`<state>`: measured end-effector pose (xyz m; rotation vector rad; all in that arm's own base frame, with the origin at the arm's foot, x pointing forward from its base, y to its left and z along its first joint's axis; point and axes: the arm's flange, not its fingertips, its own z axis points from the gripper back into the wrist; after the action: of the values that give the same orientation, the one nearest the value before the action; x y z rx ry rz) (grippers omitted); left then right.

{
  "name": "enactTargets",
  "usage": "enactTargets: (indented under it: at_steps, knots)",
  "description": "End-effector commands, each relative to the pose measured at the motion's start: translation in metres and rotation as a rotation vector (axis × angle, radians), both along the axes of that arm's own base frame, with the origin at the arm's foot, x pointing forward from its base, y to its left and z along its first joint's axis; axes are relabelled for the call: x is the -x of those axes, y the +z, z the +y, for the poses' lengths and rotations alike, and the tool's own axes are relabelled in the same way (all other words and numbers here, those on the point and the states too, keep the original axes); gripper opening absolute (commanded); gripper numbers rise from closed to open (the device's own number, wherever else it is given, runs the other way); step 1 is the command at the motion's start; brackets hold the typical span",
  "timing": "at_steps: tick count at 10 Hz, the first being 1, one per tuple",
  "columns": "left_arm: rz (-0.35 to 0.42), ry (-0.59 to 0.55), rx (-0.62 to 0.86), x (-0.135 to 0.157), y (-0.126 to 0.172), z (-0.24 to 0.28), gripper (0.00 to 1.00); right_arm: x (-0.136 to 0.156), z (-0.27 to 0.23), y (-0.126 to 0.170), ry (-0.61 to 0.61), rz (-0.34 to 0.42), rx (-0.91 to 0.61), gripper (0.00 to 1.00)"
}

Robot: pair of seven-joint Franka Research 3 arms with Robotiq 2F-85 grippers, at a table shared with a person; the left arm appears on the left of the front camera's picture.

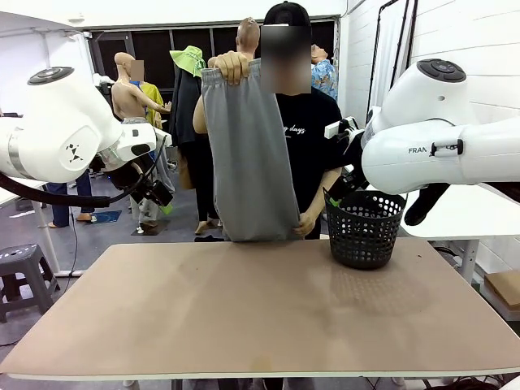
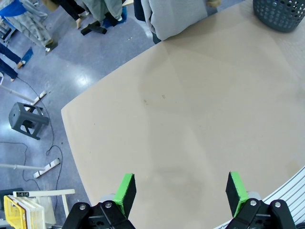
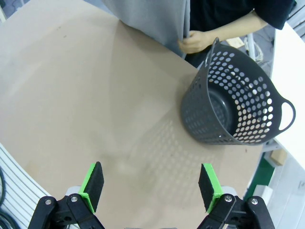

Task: Fold the training pants.
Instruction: Grab both ends of the Training pants handed by a person.

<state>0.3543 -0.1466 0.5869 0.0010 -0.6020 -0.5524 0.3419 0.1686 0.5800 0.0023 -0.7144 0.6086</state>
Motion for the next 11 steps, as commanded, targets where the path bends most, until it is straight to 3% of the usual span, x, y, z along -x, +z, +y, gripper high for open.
enactTargets:
  at_steps: [1,11]
  knots:
    - [0.004,-0.008,0.007,-0.0003,-0.0001,-0.0001,1.0,-0.0003,-0.0005,0.001,0.007,-0.002,0.004,1.0]
    - [0.004,-0.008,0.007,-0.0003,-0.0001,-0.0001,1.0,-0.0003,-0.0005,0.001,0.007,-0.002,0.004,1.0]
